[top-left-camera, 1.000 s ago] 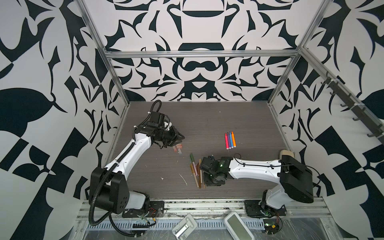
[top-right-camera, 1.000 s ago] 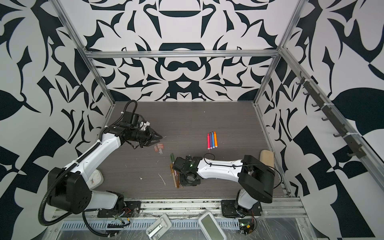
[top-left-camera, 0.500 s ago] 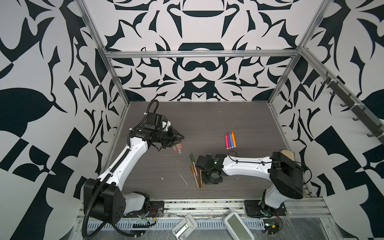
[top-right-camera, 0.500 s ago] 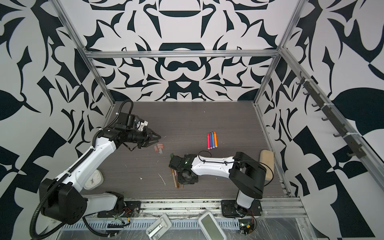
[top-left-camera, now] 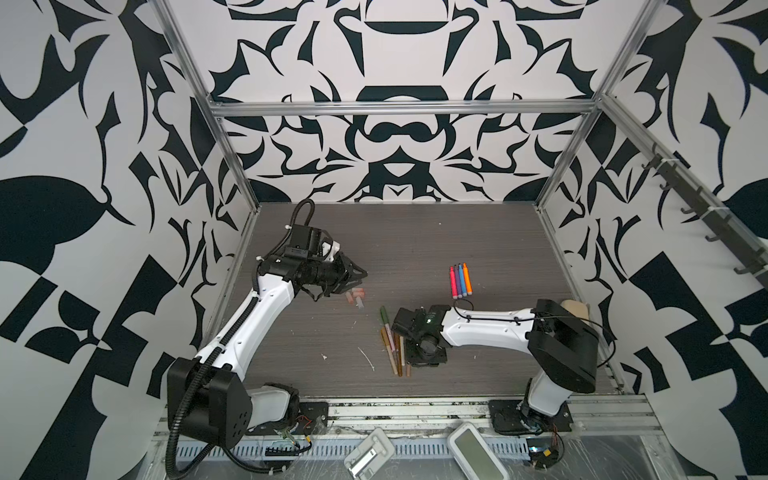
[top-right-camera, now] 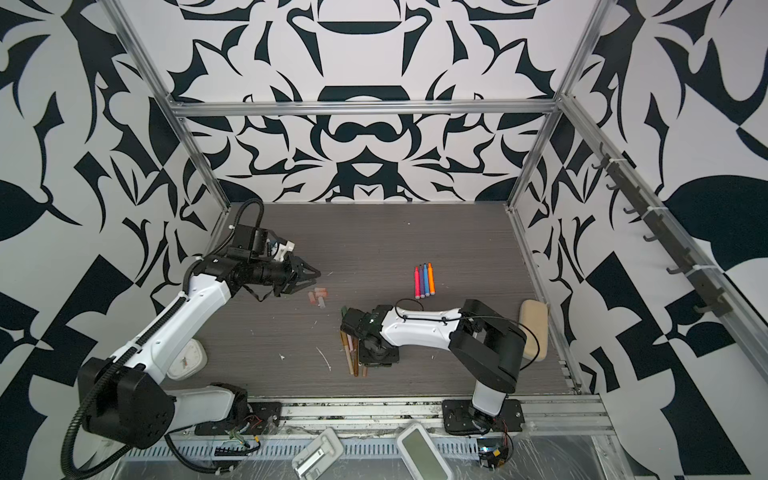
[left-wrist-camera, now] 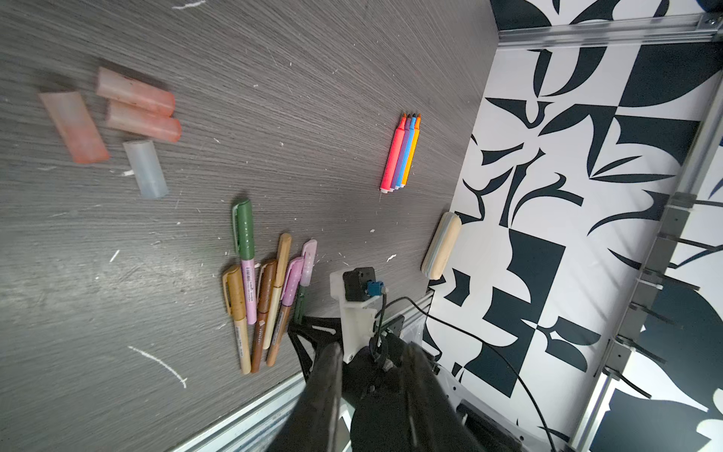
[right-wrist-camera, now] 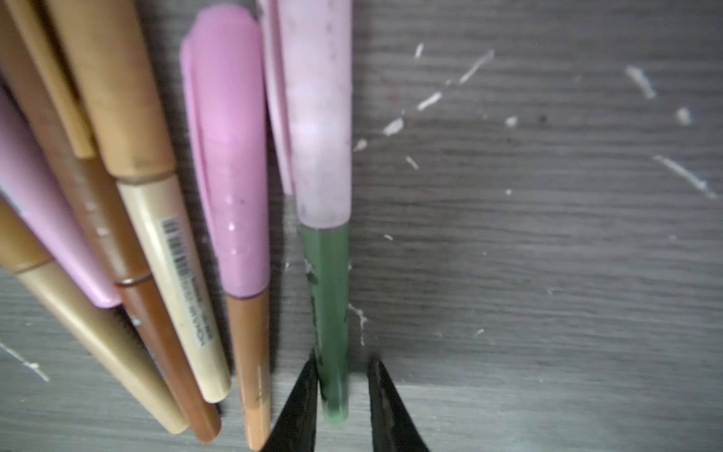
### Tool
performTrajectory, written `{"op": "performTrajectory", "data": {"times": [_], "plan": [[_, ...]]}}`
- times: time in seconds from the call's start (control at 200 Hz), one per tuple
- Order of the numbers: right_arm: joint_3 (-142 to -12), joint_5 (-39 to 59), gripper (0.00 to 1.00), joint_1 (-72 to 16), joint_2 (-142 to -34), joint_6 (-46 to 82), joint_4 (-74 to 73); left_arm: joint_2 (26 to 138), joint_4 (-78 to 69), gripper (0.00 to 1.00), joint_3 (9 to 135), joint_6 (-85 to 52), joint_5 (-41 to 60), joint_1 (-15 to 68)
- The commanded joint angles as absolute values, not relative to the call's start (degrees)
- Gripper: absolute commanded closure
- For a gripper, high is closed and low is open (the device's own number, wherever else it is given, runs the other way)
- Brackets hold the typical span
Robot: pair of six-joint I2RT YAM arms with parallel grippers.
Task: Open the pen caps
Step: 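Lower the right gripper and close on the green pen with pink cap, then lift the green pen toward the left gripper while the left arm reaches over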
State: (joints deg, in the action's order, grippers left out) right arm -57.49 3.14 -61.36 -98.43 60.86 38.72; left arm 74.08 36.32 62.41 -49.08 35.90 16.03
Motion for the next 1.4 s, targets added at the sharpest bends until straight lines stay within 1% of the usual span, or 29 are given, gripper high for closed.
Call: {"op": "performTrajectory", "data": {"times": [0.0,0.065,0.145,0.26,0.375,0.48,0.57,0.705,0.77,0.88,0.965,1.055,1.14,1.27,1.395], "plan": [[-56.31,3.04,0.79,-60.86,-98.39,60.24,38.73,73.80,37.53,0.69,61.27,-48.42,36.98,15.70],[-55.60,3.64,0.91,-60.65,-98.28,60.29,38.14,74.06,37.70,0.69,61.15,-48.64,37.25,15.69],[-55.07,3.88,0.98,-60.07,-97.42,59.67,38.36,74.46,37.82,0.67,60.97,-48.68,37.07,15.69],[-53.71,2.65,1.00,-58.62,-93.91,57.67,39.50,75.78,38.16,0.67,60.71,-48.69,36.21,15.92],[-51.81,2.64,1.00,-56.06,-88.91,54.73,41.81,76.89,36.97,0.68,59.00,-50.79,33.13,17.30],[-51.06,2.62,1.00,-53.53,-82.31,50.08,44.62,76.02,31.22,0.68,54.66,-57.45,30.55,18.38],[-52.30,3.56,1.00,-53.15,-77.24,44.95,47.25,74.16,25.84,0.68,50.28,-65.23,26.54,20.40],[-53.02,3.75,1.00,-53.15,-72.51,41.30,52.81,70.82,21.33,0.68,46.68,-76.05,17.17,28.23],[-52.06,2.39,1.00,-53.13,-69.98,41.10,54.08,70.58,21.39,0.68,47.06,-78.16,13.31,32.46],[-49.51,2.20,1.00,-53.16,-64.69,40.59,51.87,70.49,23.32,0.68,48.24,-81.31,7.68,39.11],[-50.64,0.63,1.00,-53.17,-63.80,40.52,53.29,70.65,23.06,0.68,48.46,-83.29,5.29,42.83],[-52.72,1.38,1.00,-53.09,-64.73,38.91,52.51,71.81,22.71,0.68,49.03,-82.21,5.40,43.68],[-53.18,6.65,1.00,-53.07,-64.40,37.25,46.00,72.60,21.73,0.68,49.89,-80.18,6.02,42.85],[-52.24,13.40,1.00,-52.83,-63.30,39.86,34.22,77.34,18.15,0.68,53.05,-75.19,13.56,38.68],[-51.81,21.76,1.00,-52.51,-68.04,39.52,26.86,81.41,22.52,0.68,59.43,-65.23,18.42,36.45]]}}
